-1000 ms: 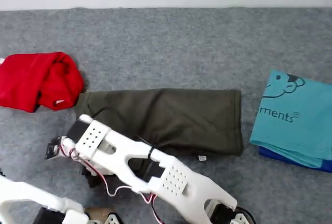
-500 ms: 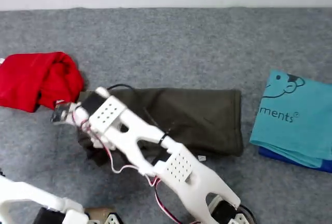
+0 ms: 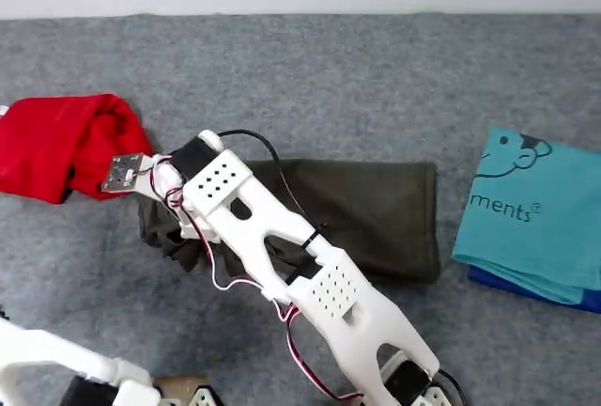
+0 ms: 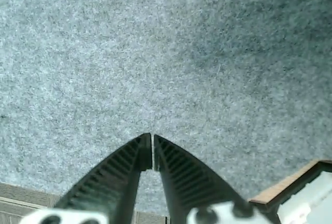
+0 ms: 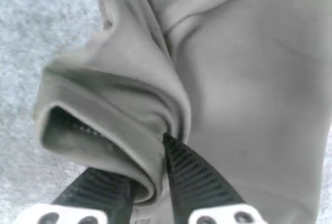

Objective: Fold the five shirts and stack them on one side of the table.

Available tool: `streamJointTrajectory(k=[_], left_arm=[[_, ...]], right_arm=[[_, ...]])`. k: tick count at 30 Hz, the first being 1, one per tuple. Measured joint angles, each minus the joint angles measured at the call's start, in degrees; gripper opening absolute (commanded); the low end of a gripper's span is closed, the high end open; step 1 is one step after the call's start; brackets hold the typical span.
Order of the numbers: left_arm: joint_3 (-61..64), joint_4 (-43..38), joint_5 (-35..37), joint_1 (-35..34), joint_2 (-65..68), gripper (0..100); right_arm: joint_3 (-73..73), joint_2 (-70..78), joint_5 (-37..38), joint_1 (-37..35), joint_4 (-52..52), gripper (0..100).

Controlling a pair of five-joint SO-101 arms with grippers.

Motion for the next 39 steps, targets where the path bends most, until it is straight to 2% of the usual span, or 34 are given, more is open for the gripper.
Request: streamJointTrajectory(k=[3,11,17,23,27,31,35,39], left_arm=[[0.0,0.0,0.0,0.0,0.0,2],[1.5,0.0,0.0,0.0,0.0,2],[1.5,0.0,0.0,0.0,0.0,2],[1.5,0.0,0.0,0.0,0.0,2],[1.5,0.0,0.0,0.0,0.0,2],[1.5,0.0,0.0,0.0,0.0,2],[1.5,0.0,0.0,0.0,0.0,2],[1.5,0.0,0.0,0.0,0.0,2]], right_arm=[[0.0,0.0,0.0,1.3,-0.4,22.4],[0.0,0.0,0.0,8.5,-9.1,22.6],[0.0,0.0,0.0,11.2,-9.8,22.5],[-8.6,0.1,-1.3,9.8,-2.6,21.8],[-11.8,-0.4,-3.0,5.6,0.0,9.9],[-8.8,-0.4,-3.1,1.8,0.0,0.9],[-1.8,-0.4,-3.1,-0.8,0.0,0.9],[1.3,-0.3,-2.5,1.0,0.0,0.9]])
